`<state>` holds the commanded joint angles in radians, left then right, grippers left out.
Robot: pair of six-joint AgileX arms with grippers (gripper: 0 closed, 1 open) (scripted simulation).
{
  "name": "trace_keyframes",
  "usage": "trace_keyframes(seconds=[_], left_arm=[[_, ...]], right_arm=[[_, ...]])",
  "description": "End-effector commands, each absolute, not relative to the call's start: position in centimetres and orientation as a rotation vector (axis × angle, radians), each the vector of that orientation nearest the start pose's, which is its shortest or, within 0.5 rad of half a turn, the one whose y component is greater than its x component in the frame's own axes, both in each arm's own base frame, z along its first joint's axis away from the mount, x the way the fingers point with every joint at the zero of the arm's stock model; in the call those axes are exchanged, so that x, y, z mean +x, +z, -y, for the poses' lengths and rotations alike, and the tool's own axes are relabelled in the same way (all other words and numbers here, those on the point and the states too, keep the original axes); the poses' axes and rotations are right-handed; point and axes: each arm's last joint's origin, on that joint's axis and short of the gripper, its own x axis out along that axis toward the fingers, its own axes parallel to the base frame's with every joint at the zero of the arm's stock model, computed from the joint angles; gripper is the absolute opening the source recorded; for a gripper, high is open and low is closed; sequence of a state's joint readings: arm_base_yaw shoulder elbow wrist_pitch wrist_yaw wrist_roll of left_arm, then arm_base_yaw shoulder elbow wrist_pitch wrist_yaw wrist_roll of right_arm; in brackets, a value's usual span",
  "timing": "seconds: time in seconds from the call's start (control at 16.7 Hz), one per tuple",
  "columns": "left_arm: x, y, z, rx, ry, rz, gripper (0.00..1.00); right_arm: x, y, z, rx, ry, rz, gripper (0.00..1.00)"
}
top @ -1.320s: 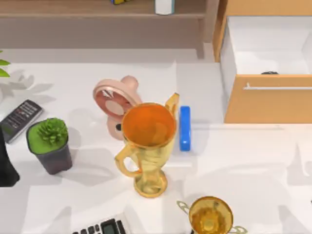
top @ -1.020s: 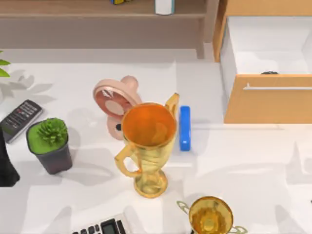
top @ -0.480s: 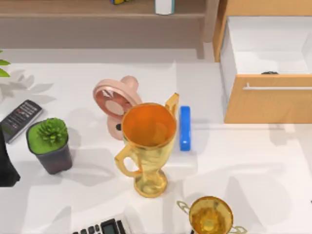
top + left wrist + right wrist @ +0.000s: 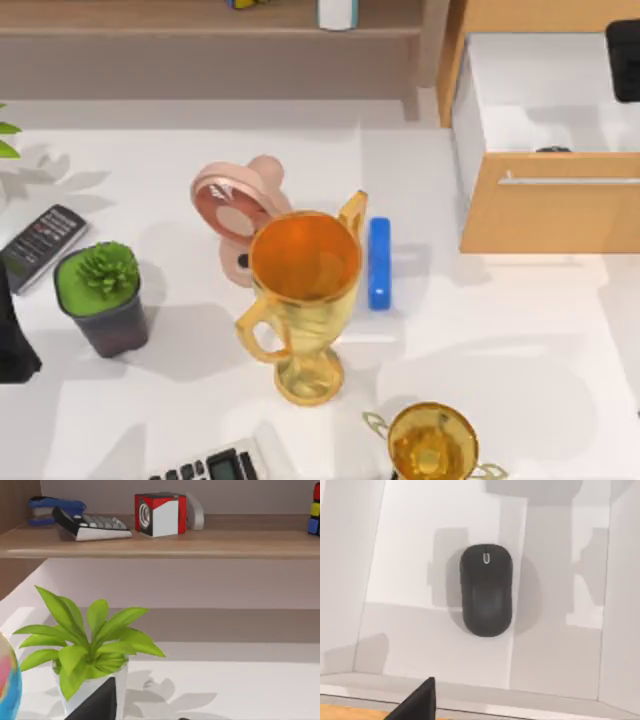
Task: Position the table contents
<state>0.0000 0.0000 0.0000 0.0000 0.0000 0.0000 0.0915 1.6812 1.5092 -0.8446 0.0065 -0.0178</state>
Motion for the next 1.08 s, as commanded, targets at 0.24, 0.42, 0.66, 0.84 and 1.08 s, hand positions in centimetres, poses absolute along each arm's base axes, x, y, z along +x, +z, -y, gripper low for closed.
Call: trace_keyframes(seconds=[0.24,0.42,0.66,0.84,1.08], left_arm=[[10.6,16.0,0.1,0.000,0.000,0.000,1.00],[10.6,16.0,0.1,0.000,0.000,0.000,1.00],[10.6,16.0,0.1,0.000,0.000,0.000,1.00],[10.6,16.0,0.1,0.000,0.000,0.000,1.00],[10.6,16.0,0.1,0.000,0.000,0.000,1.00]], right_arm=[[43.1,24.3,-5.2,-0.101,0.112,-1.250,1.00],[46.3,20.3,-6.3,-0.118,0.127,-1.377,1.00],[48.1,17.2,-6.9,-0.123,0.134,-1.463,1.00],[48.3,17.0,-6.9,-0.123,0.134,-1.467,1.00],[48.3,16.9,-6.7,-0.120,0.130,-1.468,1.00]])
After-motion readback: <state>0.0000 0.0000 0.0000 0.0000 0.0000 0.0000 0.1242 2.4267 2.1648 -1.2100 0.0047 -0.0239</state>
